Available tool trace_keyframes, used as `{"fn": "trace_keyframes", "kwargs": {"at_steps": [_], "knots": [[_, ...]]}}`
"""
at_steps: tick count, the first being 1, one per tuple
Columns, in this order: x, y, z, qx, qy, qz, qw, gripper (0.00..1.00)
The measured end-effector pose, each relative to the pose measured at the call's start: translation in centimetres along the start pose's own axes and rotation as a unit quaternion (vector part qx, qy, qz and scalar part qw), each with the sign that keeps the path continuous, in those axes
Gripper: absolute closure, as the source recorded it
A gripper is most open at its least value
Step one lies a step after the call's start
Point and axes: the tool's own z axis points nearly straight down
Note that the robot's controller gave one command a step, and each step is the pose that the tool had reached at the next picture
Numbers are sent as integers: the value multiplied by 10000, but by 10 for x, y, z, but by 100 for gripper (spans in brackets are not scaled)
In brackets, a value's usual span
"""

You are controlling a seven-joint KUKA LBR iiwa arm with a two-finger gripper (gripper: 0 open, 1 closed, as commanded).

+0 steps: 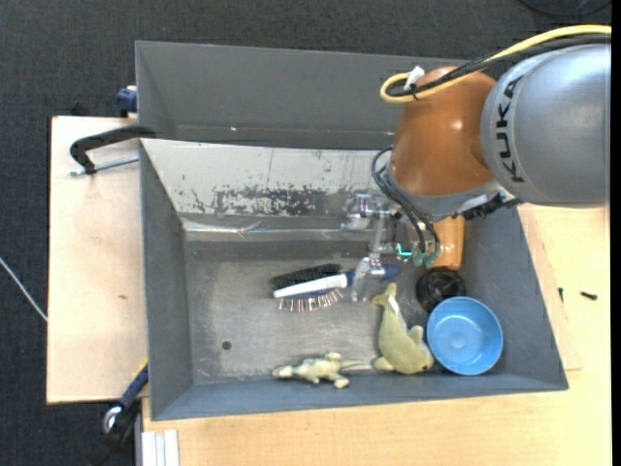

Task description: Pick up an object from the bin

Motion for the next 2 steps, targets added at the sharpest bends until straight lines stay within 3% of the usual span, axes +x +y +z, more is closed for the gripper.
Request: {"fn": "trace_keyframes", "kwargs": {"at_steps": [1, 2], "knots": [[17, 32, 70, 19, -79, -2504, 9681, 0], [15, 32, 68, 16, -116, -2497, 9682, 100]]}}
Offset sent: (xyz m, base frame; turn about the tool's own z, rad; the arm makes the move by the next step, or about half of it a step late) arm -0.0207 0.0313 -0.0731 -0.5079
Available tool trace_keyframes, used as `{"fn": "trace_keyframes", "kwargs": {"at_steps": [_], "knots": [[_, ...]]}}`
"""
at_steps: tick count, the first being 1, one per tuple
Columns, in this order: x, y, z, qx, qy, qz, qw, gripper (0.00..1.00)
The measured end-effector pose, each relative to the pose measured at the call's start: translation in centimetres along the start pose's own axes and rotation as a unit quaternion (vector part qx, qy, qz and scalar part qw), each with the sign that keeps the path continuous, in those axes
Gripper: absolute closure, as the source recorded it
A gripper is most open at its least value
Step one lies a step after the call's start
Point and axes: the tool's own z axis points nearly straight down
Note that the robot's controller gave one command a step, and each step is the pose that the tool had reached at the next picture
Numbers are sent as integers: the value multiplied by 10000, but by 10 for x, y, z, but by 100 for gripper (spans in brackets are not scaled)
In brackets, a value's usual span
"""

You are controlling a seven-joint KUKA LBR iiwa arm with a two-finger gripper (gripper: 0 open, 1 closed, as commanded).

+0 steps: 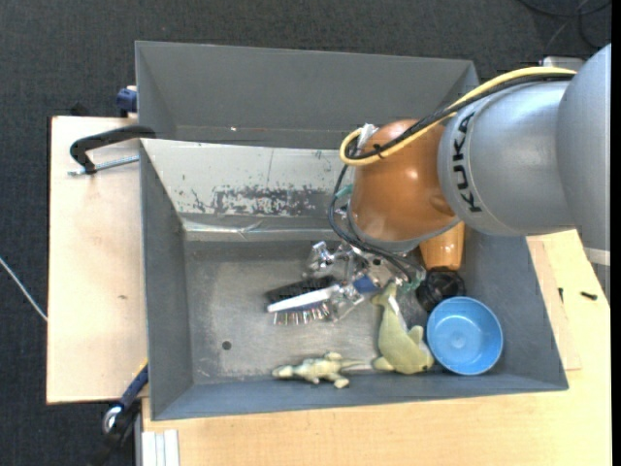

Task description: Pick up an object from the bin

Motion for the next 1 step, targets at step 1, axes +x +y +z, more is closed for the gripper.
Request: {"fn": "trace_keyframes", "kwargs": {"at_steps": [1], "knots": [[7, 3, -132, -1, 14, -598, 9982, 100]]}}
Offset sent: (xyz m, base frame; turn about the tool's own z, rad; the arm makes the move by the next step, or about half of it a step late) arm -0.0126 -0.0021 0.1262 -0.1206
